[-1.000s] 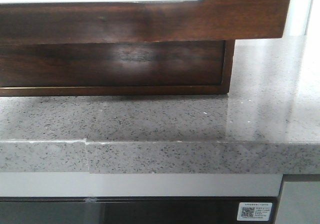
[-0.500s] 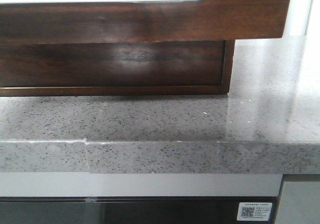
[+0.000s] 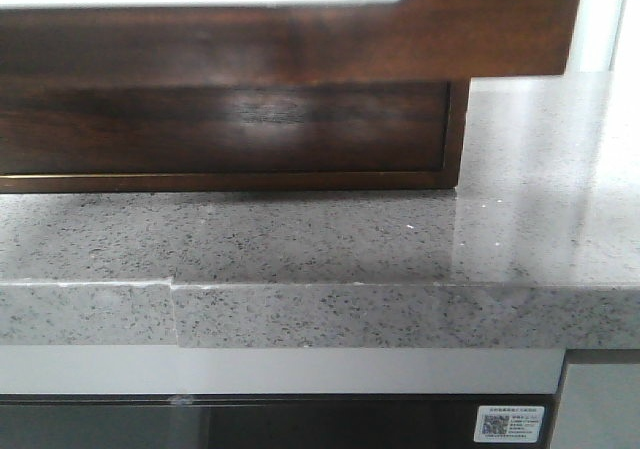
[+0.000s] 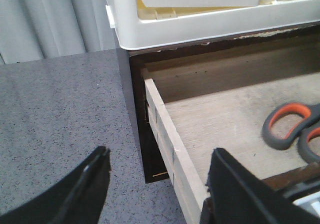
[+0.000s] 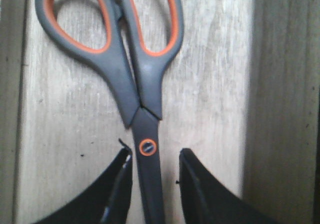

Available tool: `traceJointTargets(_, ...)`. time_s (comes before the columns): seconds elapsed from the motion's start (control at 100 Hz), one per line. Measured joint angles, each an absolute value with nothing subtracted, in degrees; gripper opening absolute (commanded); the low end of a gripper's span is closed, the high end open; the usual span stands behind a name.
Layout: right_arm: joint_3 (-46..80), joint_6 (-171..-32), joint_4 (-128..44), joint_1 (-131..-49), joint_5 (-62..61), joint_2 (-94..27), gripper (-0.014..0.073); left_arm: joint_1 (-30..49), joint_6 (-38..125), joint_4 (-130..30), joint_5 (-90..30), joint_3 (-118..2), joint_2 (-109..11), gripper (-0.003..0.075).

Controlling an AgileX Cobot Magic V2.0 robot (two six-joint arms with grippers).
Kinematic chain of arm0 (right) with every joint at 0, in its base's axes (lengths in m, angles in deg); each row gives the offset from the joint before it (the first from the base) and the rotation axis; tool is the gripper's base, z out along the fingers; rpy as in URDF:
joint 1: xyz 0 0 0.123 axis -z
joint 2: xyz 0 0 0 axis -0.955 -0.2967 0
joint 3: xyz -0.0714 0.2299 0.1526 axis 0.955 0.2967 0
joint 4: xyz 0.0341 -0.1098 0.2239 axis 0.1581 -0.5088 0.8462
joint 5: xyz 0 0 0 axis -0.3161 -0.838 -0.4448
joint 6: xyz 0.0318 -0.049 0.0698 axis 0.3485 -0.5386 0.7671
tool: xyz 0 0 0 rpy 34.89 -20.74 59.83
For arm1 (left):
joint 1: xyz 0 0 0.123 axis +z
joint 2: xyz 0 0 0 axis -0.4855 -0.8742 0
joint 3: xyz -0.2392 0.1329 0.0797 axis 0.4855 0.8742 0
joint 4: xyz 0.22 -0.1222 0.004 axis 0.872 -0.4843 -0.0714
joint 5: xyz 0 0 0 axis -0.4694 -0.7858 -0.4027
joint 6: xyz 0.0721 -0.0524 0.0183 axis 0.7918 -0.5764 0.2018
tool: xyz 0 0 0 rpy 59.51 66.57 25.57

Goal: Put scissors in drawer with both arms

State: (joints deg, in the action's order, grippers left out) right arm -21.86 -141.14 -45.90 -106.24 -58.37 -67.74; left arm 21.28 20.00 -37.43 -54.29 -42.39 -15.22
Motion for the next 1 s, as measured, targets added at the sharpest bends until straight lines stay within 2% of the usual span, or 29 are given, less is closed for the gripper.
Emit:
traceJointTargets(0.35,-27.9,-124.3,-46.0,-106.1,-59.6,-61.9,0.023,21.3,20.0,-37.4,-53.5,-42.3,-15.2,0.04)
traceJointTargets(0.52,-25.7,-112.7,-45.7,-100.3,-60.2,-55.7,0.023,21.3,20.0,-37.4,-53.5,-42.3,-15.2,0.04)
traceJointTargets(0.66,-16.9,-105.1,-45.7,-91.3,-59.5,-49.4,0.023,21.3,20.0,-37.4,-53.5,-42.3,-15.2,0.04)
traceJointTargets(0.82,-1.1,-100.3,-44.8,-81.7,-50.3,-39.5,0.023,21.3,20.0,-37.4,-53.5,-42.3,-15.2,0.0399)
traceJointTargets(1.0,17.4,-98.0,-42.0,-77.0,-38.7,-27.1,0.023,21.3,20.0,-37.4,-53.3,-42.3,-15.2,0.04)
